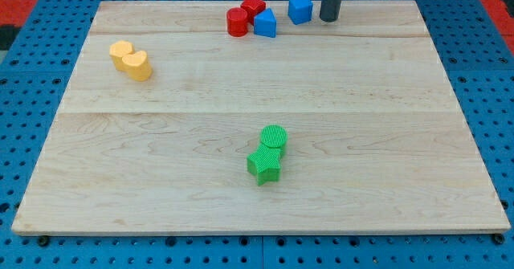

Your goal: Slide the blue cube to the right side of the red star

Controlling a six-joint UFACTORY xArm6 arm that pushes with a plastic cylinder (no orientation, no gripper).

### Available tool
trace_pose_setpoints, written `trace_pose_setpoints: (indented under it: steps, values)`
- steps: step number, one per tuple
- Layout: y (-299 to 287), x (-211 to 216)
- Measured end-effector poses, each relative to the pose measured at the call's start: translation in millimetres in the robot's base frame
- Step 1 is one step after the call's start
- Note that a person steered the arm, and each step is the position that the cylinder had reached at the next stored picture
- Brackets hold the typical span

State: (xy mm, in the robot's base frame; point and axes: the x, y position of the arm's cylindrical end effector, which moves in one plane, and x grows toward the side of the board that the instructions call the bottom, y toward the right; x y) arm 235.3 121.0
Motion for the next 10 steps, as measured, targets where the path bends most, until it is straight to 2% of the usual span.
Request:
trace_pose_setpoints:
  steps: [2,5,10]
  values:
    - [0.0,-27.1]
    - [-46.4,-28.2]
    - [-75.8,-28.1]
